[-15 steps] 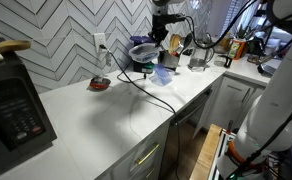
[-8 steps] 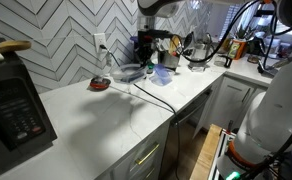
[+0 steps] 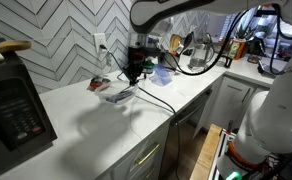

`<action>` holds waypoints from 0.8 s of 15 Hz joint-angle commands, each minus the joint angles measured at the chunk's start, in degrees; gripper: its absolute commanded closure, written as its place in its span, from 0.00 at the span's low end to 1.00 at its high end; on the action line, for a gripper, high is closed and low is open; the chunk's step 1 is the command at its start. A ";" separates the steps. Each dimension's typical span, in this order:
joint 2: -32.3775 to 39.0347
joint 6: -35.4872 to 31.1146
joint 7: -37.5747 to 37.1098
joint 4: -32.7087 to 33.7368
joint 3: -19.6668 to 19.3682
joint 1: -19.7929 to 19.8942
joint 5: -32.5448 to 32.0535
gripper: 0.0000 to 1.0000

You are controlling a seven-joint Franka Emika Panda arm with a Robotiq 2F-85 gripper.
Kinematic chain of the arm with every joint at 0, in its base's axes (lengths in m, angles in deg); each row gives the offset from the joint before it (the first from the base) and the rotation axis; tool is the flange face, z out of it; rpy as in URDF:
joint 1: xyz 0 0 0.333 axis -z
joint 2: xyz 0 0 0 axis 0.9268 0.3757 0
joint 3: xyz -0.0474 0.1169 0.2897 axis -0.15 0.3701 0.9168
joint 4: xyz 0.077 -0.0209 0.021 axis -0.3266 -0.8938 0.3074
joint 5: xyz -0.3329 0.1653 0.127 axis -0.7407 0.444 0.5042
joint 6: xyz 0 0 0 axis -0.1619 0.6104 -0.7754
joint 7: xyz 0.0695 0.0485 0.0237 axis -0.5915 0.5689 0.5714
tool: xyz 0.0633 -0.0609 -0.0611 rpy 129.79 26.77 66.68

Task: Pick up the clear lunch box without a lid and move it to the left side of the kitchen counter

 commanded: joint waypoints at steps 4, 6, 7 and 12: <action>-12.82 -19.95 0.33 -21.15 2.22 -2.15 -1.48 0.98; -16.00 -26.46 -6.11 -26.83 4.12 -1.58 -4.01 0.98; -17.13 -28.39 -8.57 -28.80 4.71 -1.47 -4.20 0.98; -17.60 -34.17 -27.30 -33.21 11.86 0.02 -9.31 0.98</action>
